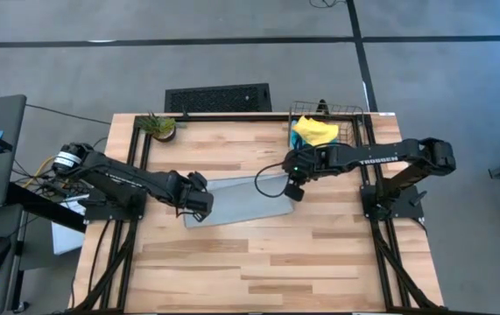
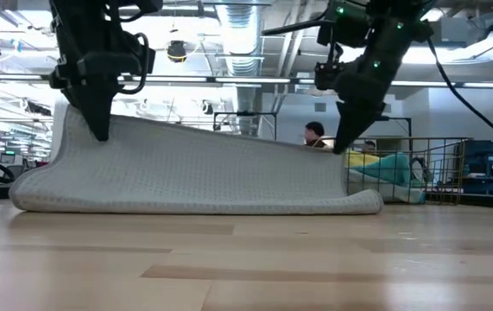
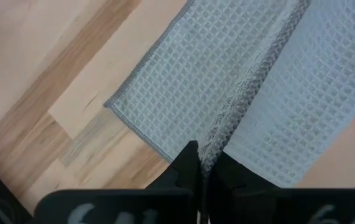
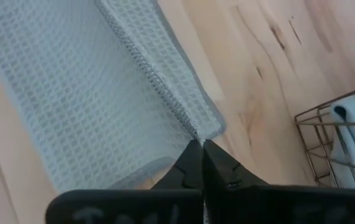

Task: Fold microfiber towels
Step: Fold the gray microfiber cloth

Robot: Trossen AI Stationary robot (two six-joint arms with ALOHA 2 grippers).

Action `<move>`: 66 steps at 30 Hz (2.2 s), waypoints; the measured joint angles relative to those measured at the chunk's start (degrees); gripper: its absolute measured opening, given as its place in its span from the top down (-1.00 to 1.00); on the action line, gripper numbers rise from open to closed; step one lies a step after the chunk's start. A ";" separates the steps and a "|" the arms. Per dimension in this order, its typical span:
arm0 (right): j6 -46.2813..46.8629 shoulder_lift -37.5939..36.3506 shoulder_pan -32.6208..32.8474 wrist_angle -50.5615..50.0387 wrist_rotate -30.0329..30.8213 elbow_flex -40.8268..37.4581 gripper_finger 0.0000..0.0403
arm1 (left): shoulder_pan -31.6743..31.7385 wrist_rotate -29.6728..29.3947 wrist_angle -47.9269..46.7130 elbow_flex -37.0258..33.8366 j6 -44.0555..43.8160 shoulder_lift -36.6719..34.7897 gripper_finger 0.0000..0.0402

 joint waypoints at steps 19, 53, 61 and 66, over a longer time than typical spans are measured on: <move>0.42 0.00 0.07 2.07 0.40 0.00 0.52 | 2.03 -2.82 -0.13 0.00 -0.40 0.00 0.54; -0.85 -8.98 11.13 2.45 0.31 0.09 -0.03 | -24.54 -5.96 21.07 -15.24 5.25 0.26 0.29; 0.48 -9.73 11.06 2.59 0.47 0.09 -0.01 | -23.76 -4.21 27.34 -19.43 10.80 0.26 0.29; 0.52 -9.73 10.99 2.63 0.55 0.09 -0.01 | -23.76 -4.42 27.13 -20.59 12.18 0.26 0.29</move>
